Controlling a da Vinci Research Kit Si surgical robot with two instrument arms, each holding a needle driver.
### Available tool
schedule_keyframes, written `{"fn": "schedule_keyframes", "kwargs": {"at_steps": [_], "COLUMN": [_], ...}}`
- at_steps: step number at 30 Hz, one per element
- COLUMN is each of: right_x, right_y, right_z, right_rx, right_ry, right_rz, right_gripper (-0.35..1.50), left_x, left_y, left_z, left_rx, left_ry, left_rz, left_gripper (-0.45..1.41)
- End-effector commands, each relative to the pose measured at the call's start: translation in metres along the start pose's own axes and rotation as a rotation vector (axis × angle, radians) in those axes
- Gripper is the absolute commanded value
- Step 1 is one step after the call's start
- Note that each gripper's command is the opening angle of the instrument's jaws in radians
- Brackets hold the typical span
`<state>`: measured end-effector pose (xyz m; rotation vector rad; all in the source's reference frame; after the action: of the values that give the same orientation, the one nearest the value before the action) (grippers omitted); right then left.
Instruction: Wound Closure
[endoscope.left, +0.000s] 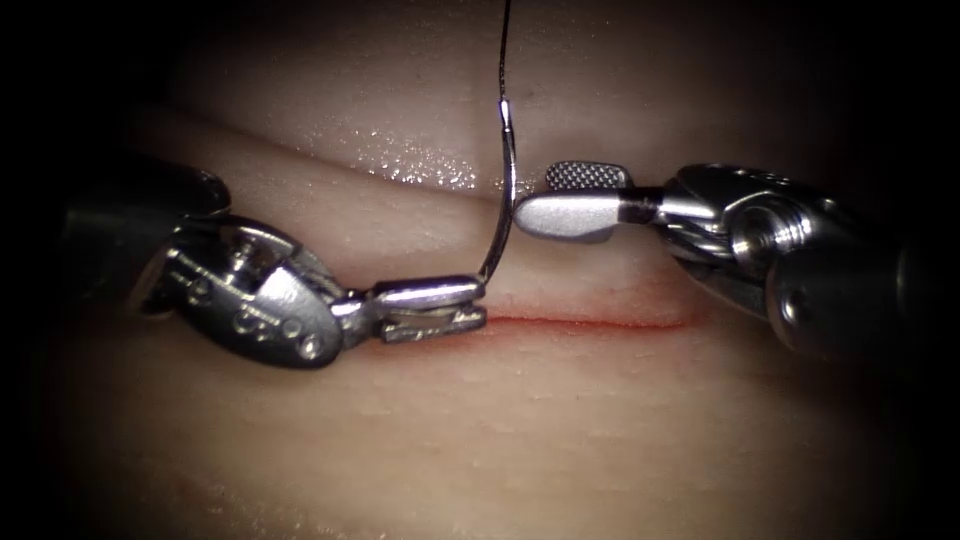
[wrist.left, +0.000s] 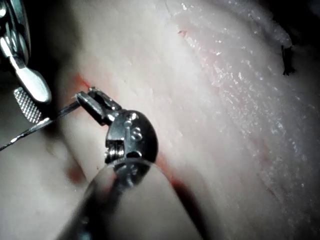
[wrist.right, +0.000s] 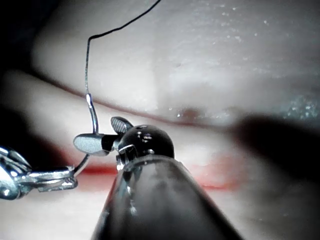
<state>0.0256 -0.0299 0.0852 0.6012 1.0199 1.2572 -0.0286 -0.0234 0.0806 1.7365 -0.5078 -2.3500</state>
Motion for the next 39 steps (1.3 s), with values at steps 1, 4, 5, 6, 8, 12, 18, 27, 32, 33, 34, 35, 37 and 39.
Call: {"fn": "schedule_keyframes", "kwargs": {"at_steps": [1, 4, 5, 6, 8, 12, 18, 27, 32, 33, 34, 35, 37, 39], "right_x": [-0.0001, -0.0001, 0.0, 0.0, 0.0, -0.0001, -0.0002, -0.0002, -0.0004, -0.0005, -0.0005, -0.0006, -0.0006, -0.0006], "right_y": [-0.0001, -0.0001, -0.0001, 0.0, 0.0001, 0.0002, -0.0002, -0.0006, -0.0006, -0.0007, -0.0007, -0.0006, -0.0006, -0.0005], "right_z": [0.0013, 0.0015, 0.0015, 0.0016, 0.0017, 0.0019, 0.0025, 0.0031, 0.0036, 0.0037, 0.0038, 0.0039, 0.0041, 0.0042], "right_rx": [-0.022, -0.087, -0.103, -0.125, -0.151, -0.192, -0.225, -0.201, -0.17, -0.161, -0.153, -0.141, -0.127, -0.116], "right_ry": [0.002, -0.012, -0.02, -0.035, -0.04, -0.046, -0.059, -0.075, -0.081, -0.082, -0.084, -0.086, -0.092, -0.092], "right_rz": [0.003, 0.007, 0.014, 0.008, 0.006, 0.006, 0.01, 0.013, 0.013, 0.013, 0.013, 0.012, 0.011, 0.011], "right_gripper": [1.13, 1.13, 1.13, 1.11, 1.14, 1.19, 1.26, 1.23, 1.16, 1.16, 1.16, 1.16, 1.16, 1.16], "left_x": [-0.0002, -0.0001, 0.0, 0.0, 0.0001, 0.0004, 0.0007, 0.0007, 0.0007, 0.0008, 0.0008, 0.0008, 0.0009, 0.0009], "left_y": [0.0006, 0.0006, 0.0007, 0.0007, 0.0008, 0.0009, 0.001, 0.001, 0.001, 0.001, 0.001, 0.001, 0.0011, 0.001], "left_z": [0.0007, 0.0008, 0.0008, 0.0008, 0.0007, 0.0007, 0.0011, 0.0013, 0.0012, 0.0012, 0.0012, 0.0012, 0.0012, 0.0012], "left_rx": [0.0, 0.001, 0.001, 0.001, 0.0, 0.006, 0.024, 0.022, 0.018, 0.017, 0.015, 0.015, 0.014, 0.014], "left_ry": [0.001, -0.001, -0.001, -0.001, -0.001, -0.021, -0.093, -0.175, -0.154, -0.148, -0.139, -0.136, -0.133, -0.13], "left_rz": [-0.001, 0.011, 0.017, 0.017, 0.023, 0.052, 0.125, 0.182, 0.181, 0.181, 0.182, 0.182, 0.182, 0.182], "left_gripper": [-0.45, -0.45, -0.45, -0.45, -0.45, -0.45, -0.45, -0.45, -0.45, -0.45, -0.45, -0.45, -0.45, -0.45]}}
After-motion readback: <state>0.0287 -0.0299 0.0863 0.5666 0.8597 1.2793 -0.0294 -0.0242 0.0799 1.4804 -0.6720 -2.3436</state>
